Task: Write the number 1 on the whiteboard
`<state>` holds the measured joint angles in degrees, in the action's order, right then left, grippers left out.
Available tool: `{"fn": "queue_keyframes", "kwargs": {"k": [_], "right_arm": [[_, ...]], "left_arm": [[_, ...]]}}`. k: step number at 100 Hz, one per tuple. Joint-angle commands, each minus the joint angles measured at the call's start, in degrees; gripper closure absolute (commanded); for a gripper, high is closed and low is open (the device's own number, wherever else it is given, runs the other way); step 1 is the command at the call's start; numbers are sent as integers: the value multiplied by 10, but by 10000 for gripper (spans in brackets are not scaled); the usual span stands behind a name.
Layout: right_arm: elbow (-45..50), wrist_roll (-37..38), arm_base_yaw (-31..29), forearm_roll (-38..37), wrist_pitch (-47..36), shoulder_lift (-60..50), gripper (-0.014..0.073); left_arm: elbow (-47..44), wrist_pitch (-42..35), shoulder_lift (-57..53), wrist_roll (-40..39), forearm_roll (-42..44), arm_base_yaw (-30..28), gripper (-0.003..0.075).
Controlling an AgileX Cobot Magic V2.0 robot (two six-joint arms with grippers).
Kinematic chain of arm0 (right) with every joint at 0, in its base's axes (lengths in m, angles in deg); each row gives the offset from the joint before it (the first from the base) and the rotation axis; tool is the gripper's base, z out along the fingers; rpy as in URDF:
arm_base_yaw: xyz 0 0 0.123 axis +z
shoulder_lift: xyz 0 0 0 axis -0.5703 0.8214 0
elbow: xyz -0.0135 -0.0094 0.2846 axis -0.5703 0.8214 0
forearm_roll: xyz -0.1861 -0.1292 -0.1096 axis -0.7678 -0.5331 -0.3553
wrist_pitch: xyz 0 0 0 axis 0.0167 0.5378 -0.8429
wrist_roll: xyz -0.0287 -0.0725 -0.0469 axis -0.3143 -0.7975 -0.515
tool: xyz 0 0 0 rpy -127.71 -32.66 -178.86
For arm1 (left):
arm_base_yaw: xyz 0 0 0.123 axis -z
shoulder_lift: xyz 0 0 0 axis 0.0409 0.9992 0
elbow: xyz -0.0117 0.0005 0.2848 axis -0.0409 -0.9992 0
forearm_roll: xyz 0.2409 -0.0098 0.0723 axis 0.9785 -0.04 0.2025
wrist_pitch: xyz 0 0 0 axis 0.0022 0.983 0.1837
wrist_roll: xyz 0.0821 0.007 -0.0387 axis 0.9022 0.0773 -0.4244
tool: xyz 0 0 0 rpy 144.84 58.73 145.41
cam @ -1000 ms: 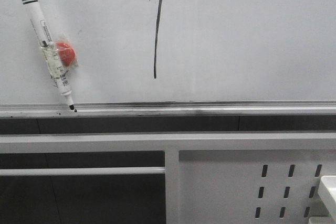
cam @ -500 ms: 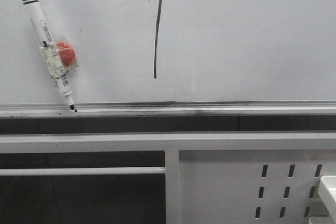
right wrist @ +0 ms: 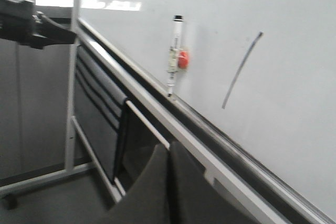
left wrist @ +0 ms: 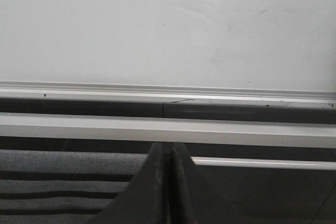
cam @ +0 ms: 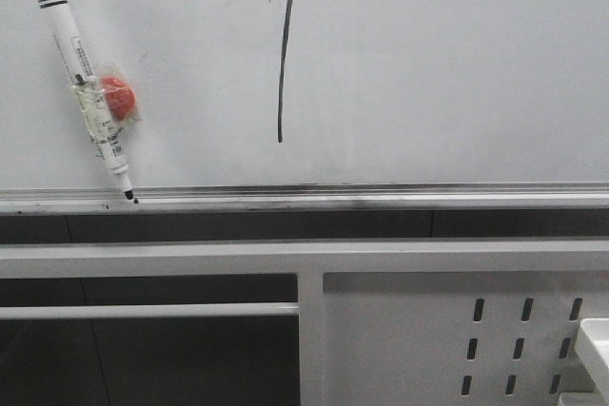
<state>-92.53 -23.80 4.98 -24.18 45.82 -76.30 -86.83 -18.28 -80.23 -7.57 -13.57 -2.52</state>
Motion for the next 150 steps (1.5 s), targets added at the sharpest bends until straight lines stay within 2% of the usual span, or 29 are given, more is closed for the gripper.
{"fn": "queue_keyframes", "kwargs": {"k": [1,16,25,28,37,49,57,61,74,85,101,123,150], "right_arm": [[26,-1,-43,10,-49,-32,663],[83,14,-133,35,-67,-44,663],[84,36,-187,9,-61,-44,663],[84,64,-201,-8,-65,-44,663],[84,188,-238,-131,-75,-44,663],[84,396,-282,-308,-76,-44,663],[84,496,-320,-419,-76,-44,663],[84,526,-338,-449,-76,-44,663],[84,531,-402,-459,-70,-44,663],[84,531,-428,-459,-60,-44,663],[84,531,-433,-458,-49,-44,663],[85,529,-433,-457,30,-44,663],[85,528,-433,-456,39,-44,663]], "left_arm": [[-19,-30,-12,-4,-1,5,740],[-19,-30,-12,-4,-4,5,740],[-19,-30,-12,-4,-5,5,740],[-19,-30,-12,-4,-5,5,740],[-19,-30,-12,-4,-6,5,740],[-19,-30,-12,-4,-6,5,740],[-19,-30,-12,-4,-6,5,740],[-19,-30,-12,-4,-6,5,740],[-19,-30,-12,-4,-6,5,740],[-19,-30,-12,-4,-6,5,740],[-19,-30,-12,-4,-6,5,740],[-19,-30,-12,-4,-6,5,740],[-19,-30,-12,-4,-6,5,740]]}}
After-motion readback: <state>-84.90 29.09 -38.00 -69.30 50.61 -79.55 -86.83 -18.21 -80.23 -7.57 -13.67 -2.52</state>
